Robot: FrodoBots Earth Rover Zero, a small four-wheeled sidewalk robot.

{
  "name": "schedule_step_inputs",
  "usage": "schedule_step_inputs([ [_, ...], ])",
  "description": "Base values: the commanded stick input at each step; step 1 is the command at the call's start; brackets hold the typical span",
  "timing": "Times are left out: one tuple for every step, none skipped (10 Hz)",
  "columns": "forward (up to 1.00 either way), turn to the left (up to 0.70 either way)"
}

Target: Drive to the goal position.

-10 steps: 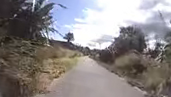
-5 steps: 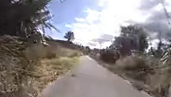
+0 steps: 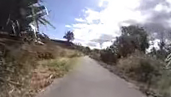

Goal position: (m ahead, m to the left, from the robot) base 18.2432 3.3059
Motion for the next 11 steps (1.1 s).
schedule_step_inputs([
  [0.7, 0.0],
  [0.7, 0.0],
  [0.7, 0.0],
  [0.7, 0.0],
  [0.7, 0.0],
  [0.7, 0.0],
  [0.7, 0.0],
  [0.7, 0.0],
  [0.7, 0.0],
  [0.7, 0.0],
  [0.7, 0.0],
])
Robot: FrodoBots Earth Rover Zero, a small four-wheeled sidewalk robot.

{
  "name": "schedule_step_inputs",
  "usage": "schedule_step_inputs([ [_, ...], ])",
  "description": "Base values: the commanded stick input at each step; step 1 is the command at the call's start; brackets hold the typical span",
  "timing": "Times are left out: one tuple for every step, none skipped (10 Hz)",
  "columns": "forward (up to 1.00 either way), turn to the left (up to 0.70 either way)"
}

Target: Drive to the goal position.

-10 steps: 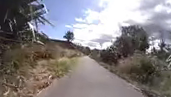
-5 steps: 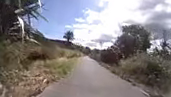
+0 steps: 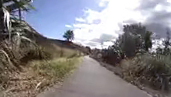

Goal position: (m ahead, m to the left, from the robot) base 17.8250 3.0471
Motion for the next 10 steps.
schedule_step_inputs([
  [0.7, 0.0],
  [0.7, 0.0],
  [0.7, 0.0],
  [0.7, 0.0],
  [0.7, -0.01],
  [0.7, -0.02],
  [0.7, -0.02],
  [0.7, -0.02],
  [0.7, -0.02],
  [0.7, -0.02],
])
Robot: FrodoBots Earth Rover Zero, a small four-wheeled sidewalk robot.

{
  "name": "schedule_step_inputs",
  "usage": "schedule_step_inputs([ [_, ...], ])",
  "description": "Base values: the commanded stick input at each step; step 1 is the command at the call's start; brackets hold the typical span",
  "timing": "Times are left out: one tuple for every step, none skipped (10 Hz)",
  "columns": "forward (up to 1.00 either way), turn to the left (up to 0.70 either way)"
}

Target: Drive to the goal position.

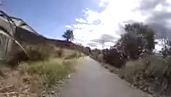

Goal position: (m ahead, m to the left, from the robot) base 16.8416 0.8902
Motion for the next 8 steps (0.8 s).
schedule_step_inputs([
  [0.7, -0.02],
  [0.7, -0.02],
  [0.7, -0.03],
  [0.7, -0.04],
  [0.7, -0.05],
  [0.7, -0.06],
  [0.7, -0.06],
  [0.7, -0.06],
])
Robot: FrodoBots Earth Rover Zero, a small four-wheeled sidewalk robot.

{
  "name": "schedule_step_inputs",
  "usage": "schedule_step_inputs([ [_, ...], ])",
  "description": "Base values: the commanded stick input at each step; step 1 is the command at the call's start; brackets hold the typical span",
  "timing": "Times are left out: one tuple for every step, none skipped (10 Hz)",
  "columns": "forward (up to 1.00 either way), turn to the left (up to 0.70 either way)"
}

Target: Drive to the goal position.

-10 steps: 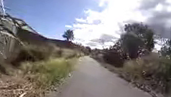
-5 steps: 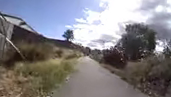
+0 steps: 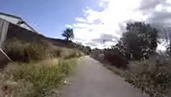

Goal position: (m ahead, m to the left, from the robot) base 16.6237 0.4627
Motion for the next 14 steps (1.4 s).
schedule_step_inputs([
  [0.7, -0.07],
  [0.7, -0.07],
  [0.7, -0.08],
  [0.7, -0.08],
  [0.7, -0.1],
  [0.7, -0.11],
  [0.7, -0.11],
  [0.7, -0.11],
  [0.7, -0.11],
  [0.7, -0.12],
  [0.7, -0.12],
  [0.7, -0.12],
  [0.7, -0.12],
  [0.7, -0.11],
])
